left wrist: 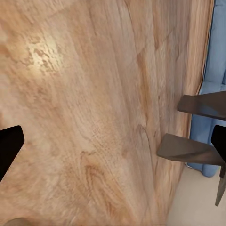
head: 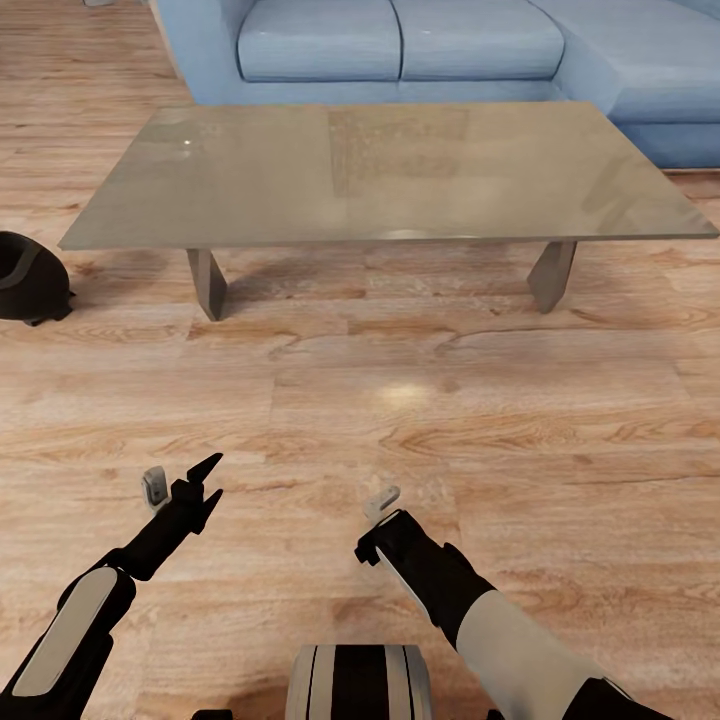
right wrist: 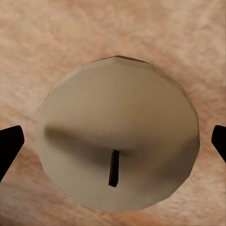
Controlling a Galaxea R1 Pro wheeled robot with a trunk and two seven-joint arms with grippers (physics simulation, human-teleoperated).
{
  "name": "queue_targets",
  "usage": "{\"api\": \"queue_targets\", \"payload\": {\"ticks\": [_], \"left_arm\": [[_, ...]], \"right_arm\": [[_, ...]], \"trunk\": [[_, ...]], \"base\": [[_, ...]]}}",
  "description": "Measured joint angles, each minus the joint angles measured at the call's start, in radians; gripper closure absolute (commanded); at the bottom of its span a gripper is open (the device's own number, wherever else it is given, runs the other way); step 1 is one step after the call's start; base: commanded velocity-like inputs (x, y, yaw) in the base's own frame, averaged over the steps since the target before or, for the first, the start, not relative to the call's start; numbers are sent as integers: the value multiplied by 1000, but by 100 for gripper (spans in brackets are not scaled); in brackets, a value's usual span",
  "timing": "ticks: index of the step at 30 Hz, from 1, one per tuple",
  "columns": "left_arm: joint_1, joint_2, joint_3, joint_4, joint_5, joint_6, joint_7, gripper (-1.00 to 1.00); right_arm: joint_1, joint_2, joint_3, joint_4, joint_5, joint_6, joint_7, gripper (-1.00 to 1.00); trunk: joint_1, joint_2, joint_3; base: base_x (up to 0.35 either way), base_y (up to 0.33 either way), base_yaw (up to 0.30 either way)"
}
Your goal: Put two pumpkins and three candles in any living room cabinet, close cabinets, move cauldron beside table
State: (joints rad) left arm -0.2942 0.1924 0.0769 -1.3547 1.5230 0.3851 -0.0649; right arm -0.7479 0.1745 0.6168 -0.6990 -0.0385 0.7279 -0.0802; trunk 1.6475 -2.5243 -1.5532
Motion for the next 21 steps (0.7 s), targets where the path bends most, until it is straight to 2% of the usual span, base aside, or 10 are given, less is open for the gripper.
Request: {"api": "queue_targets", "payload": {"ticks": [14,21], "left_arm": [[0,0,0,0,0,0,0,-100],[0,-1,0,0,0,0,0,-100]], "right_arm": [[0,0,0,0,0,1,-3,-100],[0,0,0,0,10,2,-4,-100]], "trunk": [[3,-1,-23],[5,-3,-42]], "base": [[0,0,0],[0,0,0]]}}
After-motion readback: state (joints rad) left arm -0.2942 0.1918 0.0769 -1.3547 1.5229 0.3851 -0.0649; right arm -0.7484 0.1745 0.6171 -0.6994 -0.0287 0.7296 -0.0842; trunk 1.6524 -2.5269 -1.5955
